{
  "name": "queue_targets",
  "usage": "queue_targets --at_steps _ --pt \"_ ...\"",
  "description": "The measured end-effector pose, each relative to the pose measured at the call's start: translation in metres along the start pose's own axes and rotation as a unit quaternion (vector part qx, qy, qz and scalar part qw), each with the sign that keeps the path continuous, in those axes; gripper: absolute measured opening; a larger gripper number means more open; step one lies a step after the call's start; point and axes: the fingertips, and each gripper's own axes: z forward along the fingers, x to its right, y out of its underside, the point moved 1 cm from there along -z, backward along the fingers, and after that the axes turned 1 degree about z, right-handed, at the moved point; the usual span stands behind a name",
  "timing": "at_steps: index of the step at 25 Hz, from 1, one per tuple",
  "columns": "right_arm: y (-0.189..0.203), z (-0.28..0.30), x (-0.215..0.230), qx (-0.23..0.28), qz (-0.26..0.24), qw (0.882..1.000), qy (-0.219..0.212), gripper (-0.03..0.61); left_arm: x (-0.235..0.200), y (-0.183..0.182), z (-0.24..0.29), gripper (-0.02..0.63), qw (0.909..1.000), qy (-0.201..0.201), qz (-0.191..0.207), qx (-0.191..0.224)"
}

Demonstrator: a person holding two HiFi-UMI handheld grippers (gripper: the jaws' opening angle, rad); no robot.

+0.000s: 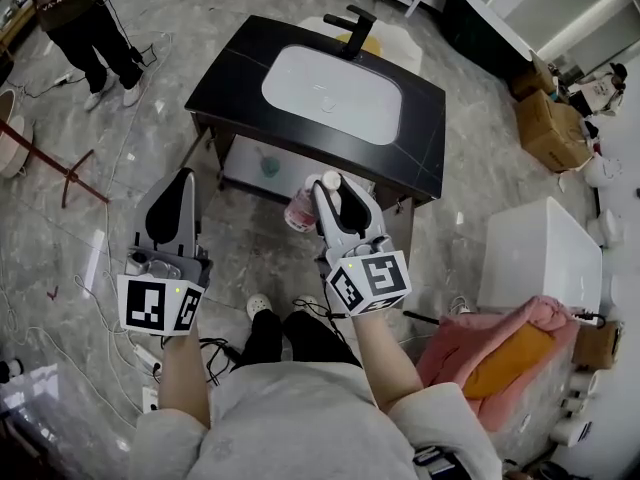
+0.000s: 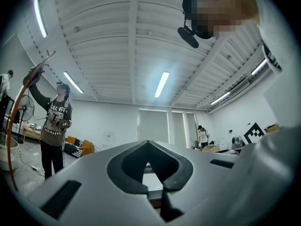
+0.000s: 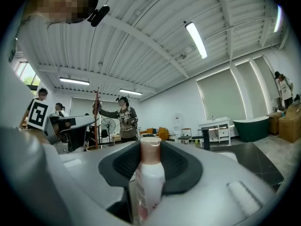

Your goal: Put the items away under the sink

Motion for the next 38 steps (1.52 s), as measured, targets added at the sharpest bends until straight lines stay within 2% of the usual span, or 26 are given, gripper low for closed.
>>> queue_targets --at_steps 12,20,26,38 --pt "0.032 0.010 0.005 -0.025 0.009 0.999 -0.020 0.138 -0.004 0.029 -0.002 0.005 0.9994 -0.025 -0.017 -0.018" --pt "0.065 0.026 0.022 -0.038 0.001 0.998 -0.045 0.138 0.006 0.068 0.018 0.005 0.9986 -0.032 -0.022 -0.037" --pt "0.108 0.039 0.040 -0.043 0.000 0.997 -0.058 0.138 0.019 0.119 0.037 0.005 0.9979 -0.022 -0.020 -0.057" --pt "0.233 0.067 0.089 -0.035 -0.013 0.998 -0.048 0.138 0.029 0.255 0.054 0.005 0.9978 0.012 -0.004 -0.065"
